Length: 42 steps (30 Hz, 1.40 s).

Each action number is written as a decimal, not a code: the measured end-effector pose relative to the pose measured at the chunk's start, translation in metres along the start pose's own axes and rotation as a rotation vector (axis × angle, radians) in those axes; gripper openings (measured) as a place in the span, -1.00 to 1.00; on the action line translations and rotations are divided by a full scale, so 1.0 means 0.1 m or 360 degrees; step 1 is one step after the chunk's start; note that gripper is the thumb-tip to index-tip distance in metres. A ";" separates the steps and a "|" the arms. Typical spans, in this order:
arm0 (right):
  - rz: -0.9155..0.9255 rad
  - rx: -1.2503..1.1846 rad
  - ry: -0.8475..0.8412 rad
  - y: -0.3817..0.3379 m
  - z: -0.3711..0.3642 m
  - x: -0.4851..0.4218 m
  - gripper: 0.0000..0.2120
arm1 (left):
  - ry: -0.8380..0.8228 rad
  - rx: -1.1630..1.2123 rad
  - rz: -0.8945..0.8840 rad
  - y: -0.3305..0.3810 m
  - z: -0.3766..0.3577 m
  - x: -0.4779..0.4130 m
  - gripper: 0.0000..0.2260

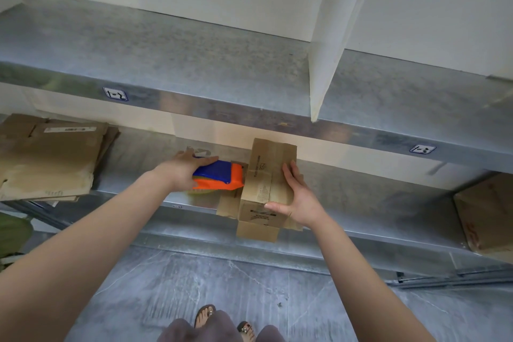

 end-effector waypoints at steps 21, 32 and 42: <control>0.0007 -0.0028 -0.0019 0.01 0.00 0.00 0.11 | 0.0149 -0.0015 0.0126 -0.54 0.02 0.30 -0.39; -0.0081 -0.0092 0.0065 -0.12 -0.07 0.02 0.07 | 0.0106 0.0100 0.0007 -1.05 0.00 0.31 -0.42; -0.0158 -0.0134 0.0130 -0.26 -0.24 0.09 0.09 | -0.0106 -0.0208 0.0048 -1.06 -0.01 0.23 -0.27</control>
Point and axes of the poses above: each hand's wrist, its own x-axis away from the middle knuckle, its own z-axis out of the back of the hand, y = z × x, the point moved 6 cm from there along -x, towards the middle knuckle, and after that the axes turned 15 degrees about -z, right-handed, at the moved point
